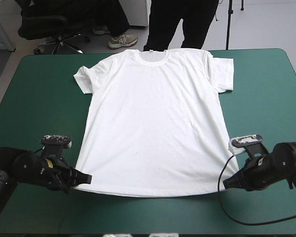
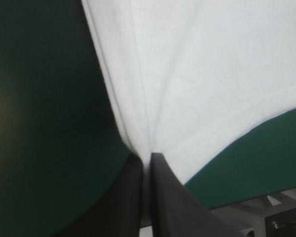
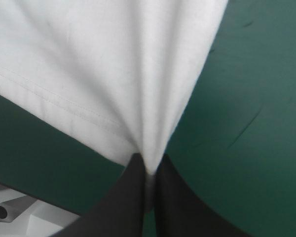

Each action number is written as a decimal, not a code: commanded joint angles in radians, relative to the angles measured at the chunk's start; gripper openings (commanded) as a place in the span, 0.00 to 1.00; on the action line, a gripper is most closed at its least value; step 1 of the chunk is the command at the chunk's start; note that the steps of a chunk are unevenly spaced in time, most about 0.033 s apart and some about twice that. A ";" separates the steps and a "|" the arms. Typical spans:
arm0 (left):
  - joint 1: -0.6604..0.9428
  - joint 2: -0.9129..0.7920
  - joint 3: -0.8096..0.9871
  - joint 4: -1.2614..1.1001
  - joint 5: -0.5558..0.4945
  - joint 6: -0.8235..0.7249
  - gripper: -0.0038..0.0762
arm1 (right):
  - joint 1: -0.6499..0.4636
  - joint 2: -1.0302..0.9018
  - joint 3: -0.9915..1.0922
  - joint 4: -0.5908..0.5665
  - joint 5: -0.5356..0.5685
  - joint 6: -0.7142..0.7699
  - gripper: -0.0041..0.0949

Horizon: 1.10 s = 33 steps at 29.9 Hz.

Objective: Fold the cloth

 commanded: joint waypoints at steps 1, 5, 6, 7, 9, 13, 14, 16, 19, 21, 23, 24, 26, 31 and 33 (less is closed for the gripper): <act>-0.004 -0.041 0.017 -0.031 0.060 -0.019 0.03 | 0.001 -0.057 0.046 0.024 0.022 0.014 0.02; -0.004 -0.058 0.065 -0.045 0.060 -0.020 0.03 | 0.001 -0.101 0.124 0.054 0.024 0.015 0.02; -0.004 -0.058 0.071 -0.043 0.060 -0.020 0.03 | 0.001 -0.105 0.140 0.057 0.024 0.015 0.02; -0.004 -0.058 0.078 -0.034 0.060 -0.014 0.03 | 0.001 -0.107 0.154 0.055 0.024 0.015 0.02; -0.004 -0.058 0.086 -0.005 0.042 -0.014 0.03 | 0.001 -0.105 0.166 0.029 0.016 0.009 0.02; -0.004 -0.054 0.093 0.020 -0.022 -0.020 0.03 | 0.001 -0.100 0.164 -0.010 -0.040 0.009 0.05; -0.004 -0.045 0.093 0.020 -0.030 -0.023 0.04 | 0.001 -0.100 0.159 -0.010 -0.042 0.009 0.08; -0.004 -0.027 0.093 0.020 -0.034 -0.017 0.09 | 0.001 -0.100 0.155 -0.010 -0.030 0.009 0.17; -0.004 0.004 0.093 0.020 -0.007 -0.016 0.28 | 0.001 -0.100 0.146 -0.010 0.007 -0.012 0.33; -0.004 0.013 0.093 0.022 0.021 -0.016 0.42 | 0.001 -0.103 0.129 -0.006 0.024 -0.010 0.45; -0.004 0.013 0.091 0.044 0.044 -0.026 0.57 | 0.001 -0.105 0.092 -0.006 0.024 -0.008 0.54; -0.004 0.011 0.082 0.055 0.061 -0.043 0.63 | 0.001 -0.105 0.062 -0.009 0.024 -0.008 0.57; -0.004 0.009 0.042 0.056 0.061 -0.071 0.69 | 0.001 -0.101 -0.005 -0.029 0.016 0.003 0.59; -0.002 0.033 -0.145 0.122 -0.067 -0.142 0.70 | 0.001 -0.076 -0.182 -0.174 -0.107 0.109 0.59; -0.002 0.071 -0.219 0.183 -0.127 -0.165 0.70 | 0.001 -0.026 -0.237 -0.221 -0.133 0.129 0.59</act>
